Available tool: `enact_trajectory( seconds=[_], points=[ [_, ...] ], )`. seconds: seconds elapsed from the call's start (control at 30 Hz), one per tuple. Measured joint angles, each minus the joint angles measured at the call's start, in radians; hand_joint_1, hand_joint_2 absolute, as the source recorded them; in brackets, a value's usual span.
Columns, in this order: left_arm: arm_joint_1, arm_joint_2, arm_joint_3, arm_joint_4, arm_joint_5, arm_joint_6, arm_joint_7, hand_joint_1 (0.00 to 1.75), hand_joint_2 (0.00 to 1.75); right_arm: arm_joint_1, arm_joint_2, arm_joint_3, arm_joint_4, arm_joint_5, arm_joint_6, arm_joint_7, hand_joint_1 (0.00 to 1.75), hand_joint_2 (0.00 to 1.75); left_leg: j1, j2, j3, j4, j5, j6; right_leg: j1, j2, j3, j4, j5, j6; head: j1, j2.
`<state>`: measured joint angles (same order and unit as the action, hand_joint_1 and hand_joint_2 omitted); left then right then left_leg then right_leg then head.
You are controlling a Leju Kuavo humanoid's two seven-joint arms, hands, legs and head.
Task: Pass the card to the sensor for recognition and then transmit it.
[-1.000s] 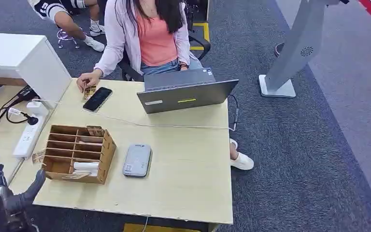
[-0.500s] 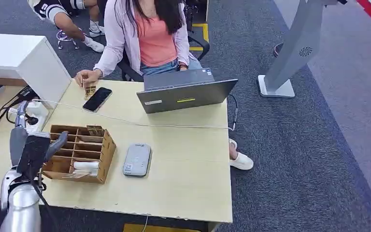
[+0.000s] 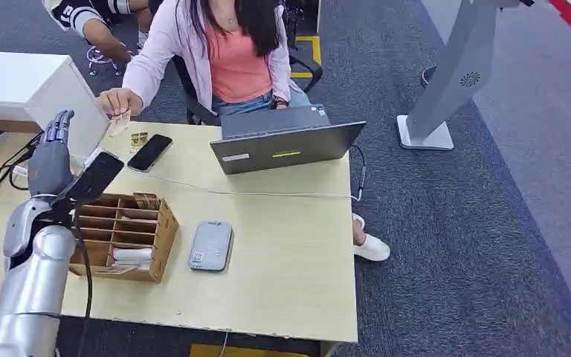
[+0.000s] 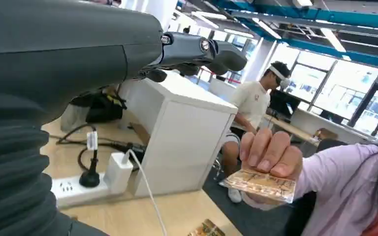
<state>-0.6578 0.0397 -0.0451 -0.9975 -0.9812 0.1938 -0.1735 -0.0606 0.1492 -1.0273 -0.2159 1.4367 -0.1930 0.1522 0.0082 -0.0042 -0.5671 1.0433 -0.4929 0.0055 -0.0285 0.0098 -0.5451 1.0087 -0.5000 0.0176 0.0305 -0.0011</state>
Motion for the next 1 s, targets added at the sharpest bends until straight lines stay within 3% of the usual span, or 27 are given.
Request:
enact_trajectory(
  seconds=[0.43, 0.47, 0.77, 1.0],
  points=[
    [-0.26, 0.058, -0.131, 0.259, -0.284, 0.05, 0.135, 0.0, 1.75, -0.005, 0.0, 0.023, 0.003, 0.064, 0.027, -0.003, 0.0, 0.0, 0.0, 0.0, -0.002, 0.0, 0.001, 0.0, 0.0, 0.0, 0.0, 0.0, 0.001, 0.0, 0.0, 0.0],
    [-0.279, 0.062, -0.139, 0.279, -0.307, 0.056, 0.146, 1.75, 1.75, -0.006, 0.0, 0.023, 0.005, 0.07, 0.029, -0.004, 0.0, 0.0, 0.0, 0.0, -0.002, 0.0, 0.001, 0.0, 0.0, 0.0, 0.0, 0.0, 0.001, 0.0, 0.0, 0.0],
    [-0.435, 0.088, -0.212, 0.438, -0.497, 0.085, 0.218, 1.75, 1.75, -0.01, 0.0, 0.036, 0.006, 0.082, 0.054, -0.005, 0.0, 0.0, 0.0, 0.0, -0.003, 0.0, 0.002, 0.0, 0.0, 0.0, -0.001, 0.001, 0.002, 0.001, 0.0, 0.0],
    [-0.468, 0.096, -0.229, 0.487, -0.512, 0.096, 0.221, 1.75, 1.75, -0.01, 0.0, 0.043, 0.008, 0.084, 0.058, -0.009, 0.0, 0.0, 0.0, 0.0, -0.003, 0.0, 0.003, 0.0, 0.0, 0.0, -0.001, 0.001, 0.002, 0.001, 0.0, 0.0]
  ],
)
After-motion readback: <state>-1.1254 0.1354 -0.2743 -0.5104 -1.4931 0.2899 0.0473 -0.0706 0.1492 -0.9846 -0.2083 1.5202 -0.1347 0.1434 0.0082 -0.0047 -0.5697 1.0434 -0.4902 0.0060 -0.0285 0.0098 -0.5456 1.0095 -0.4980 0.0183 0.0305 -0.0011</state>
